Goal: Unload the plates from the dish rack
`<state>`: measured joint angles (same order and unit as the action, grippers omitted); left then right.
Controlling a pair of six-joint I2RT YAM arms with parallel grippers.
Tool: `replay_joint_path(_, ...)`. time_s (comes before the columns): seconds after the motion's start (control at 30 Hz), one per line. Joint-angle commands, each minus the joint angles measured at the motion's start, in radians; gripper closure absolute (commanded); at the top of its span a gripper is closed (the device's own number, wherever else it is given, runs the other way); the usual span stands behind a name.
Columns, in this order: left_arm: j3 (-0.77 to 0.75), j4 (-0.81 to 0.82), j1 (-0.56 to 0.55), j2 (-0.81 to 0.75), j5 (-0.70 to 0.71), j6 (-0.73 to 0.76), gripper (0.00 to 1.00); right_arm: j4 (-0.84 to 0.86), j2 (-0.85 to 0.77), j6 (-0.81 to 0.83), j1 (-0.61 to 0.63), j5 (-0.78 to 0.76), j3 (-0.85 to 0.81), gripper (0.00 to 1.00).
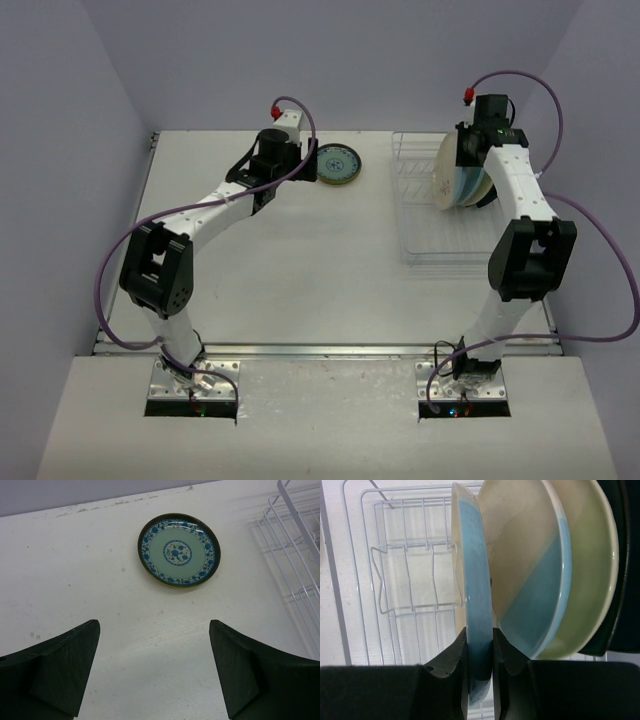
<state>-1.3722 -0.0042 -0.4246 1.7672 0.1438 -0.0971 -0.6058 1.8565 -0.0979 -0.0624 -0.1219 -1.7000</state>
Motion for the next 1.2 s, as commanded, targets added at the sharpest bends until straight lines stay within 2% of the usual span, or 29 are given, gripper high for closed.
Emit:
replay_joint_path(0.0, -0.045, 0.016, 0.016, -0.014, -0.027, -0.02, 0.11, 0.111, -0.143, 0.033, 0.012, 0.012, -0.093, 1.0)
replay_joint_path(0.1, -0.061, 0.008, 0.03, -0.01, -0.063, -0.027, 0.1, 0.121, -0.173, 0.052, 0.012, 0.014, -0.095, 1.0)
replay_joint_path(0.2, -0.079, -0.033, 0.057, -0.01, -0.183, -0.026, 0.06, 0.124, -0.206, 0.065, 0.012, 0.029, -0.096, 1.0)
replay_joint_path(0.3, -0.048, -0.002, 0.106, -0.039, -0.427, -0.033, 0.05, 0.125, -0.26, 0.082, 0.012, 0.084, -0.073, 1.0)
replay_joint_path(0.43, 0.038, 0.198, 0.17, -0.103, -0.786, -0.085, 0.07, 0.141, -0.361, 0.122, 0.012, 0.22, -0.003, 1.0)
replay_joint_path(0.47, 0.048, 0.22, 0.173, -0.104, -0.791, -0.085, 0.07, 0.141, -0.362, 0.129, 0.012, 0.223, 0.005, 1.0)
replay_joint_path(0.53, 0.06, 0.245, 0.173, -0.129, -0.892, -0.063, 0.1, 0.131, -0.409, 0.154, 0.012, 0.337, 0.011, 1.0)
replay_joint_path(0.7, 0.068, 0.246, 0.173, -0.182, -1.029, -0.015, 0.15, 0.09, -0.467, 0.159, 0.012, 0.571, 0.01, 1.0)
replay_joint_path(0.83, 0.082, 0.238, 0.171, -0.209, -1.109, -0.051, 0.18, 0.075, -0.483, 0.087, 0.016, 0.772, 0.045, 1.0)
replay_joint_path(1.03, 0.13, 0.266, 0.162, -0.227, -1.143, -0.158, 0.2, 0.105, -0.491, -0.041, 0.057, 0.943, 0.155, 1.0)
replay_joint_path(1.17, 0.142, 0.236, 0.154, -0.238, -1.106, -0.154, 0.21, 0.135, -0.497, -0.11, 0.101, 1.008, 0.195, 1.0)
